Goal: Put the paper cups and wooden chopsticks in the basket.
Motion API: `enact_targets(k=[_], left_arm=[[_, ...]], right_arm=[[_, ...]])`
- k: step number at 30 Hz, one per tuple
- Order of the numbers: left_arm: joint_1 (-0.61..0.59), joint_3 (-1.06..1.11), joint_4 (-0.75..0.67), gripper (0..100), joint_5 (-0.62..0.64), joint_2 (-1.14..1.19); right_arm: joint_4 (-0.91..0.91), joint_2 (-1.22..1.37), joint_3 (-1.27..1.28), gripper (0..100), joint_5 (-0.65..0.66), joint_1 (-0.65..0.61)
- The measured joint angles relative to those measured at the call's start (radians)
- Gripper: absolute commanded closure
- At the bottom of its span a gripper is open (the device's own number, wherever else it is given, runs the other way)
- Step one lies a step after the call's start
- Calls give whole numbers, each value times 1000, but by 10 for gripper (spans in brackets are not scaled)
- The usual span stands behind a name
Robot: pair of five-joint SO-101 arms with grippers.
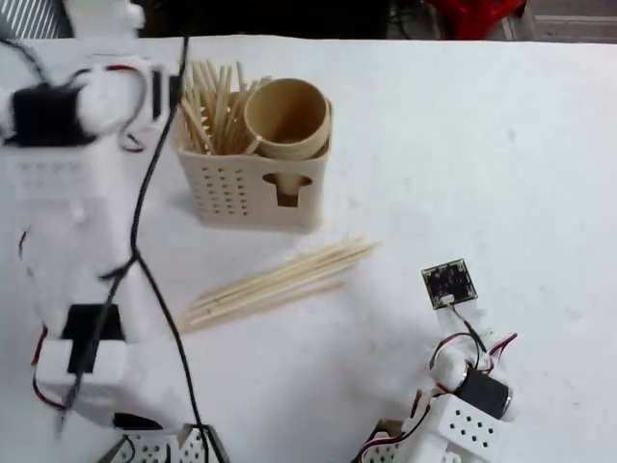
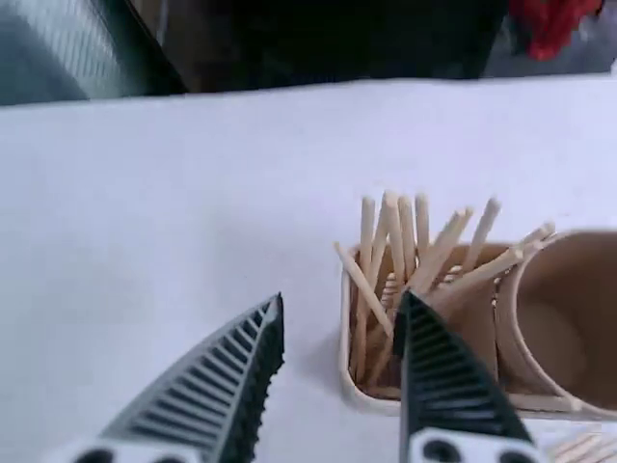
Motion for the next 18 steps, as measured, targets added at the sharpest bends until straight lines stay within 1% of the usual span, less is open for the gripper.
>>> enact_targets(k=[3, 7, 11, 13, 16, 18], left_arm=[[-63, -141, 8, 802, 0, -29], [-229, -138, -6, 800, 0, 3], [-422, -38, 34, 797, 25, 72], [-491, 44, 38, 797, 26, 101], [-548, 198, 18, 797, 26, 144], [-560, 313, -21, 797, 26, 160]], right_arm=[[0, 0, 0, 981, 0, 0], [0, 0, 0, 981, 0, 0], [0, 0, 0, 981, 0, 0], [-17, 0, 0, 981, -2, -20], [-89, 0, 0, 981, -3, -97], [-161, 0, 0, 981, -3, -180]])
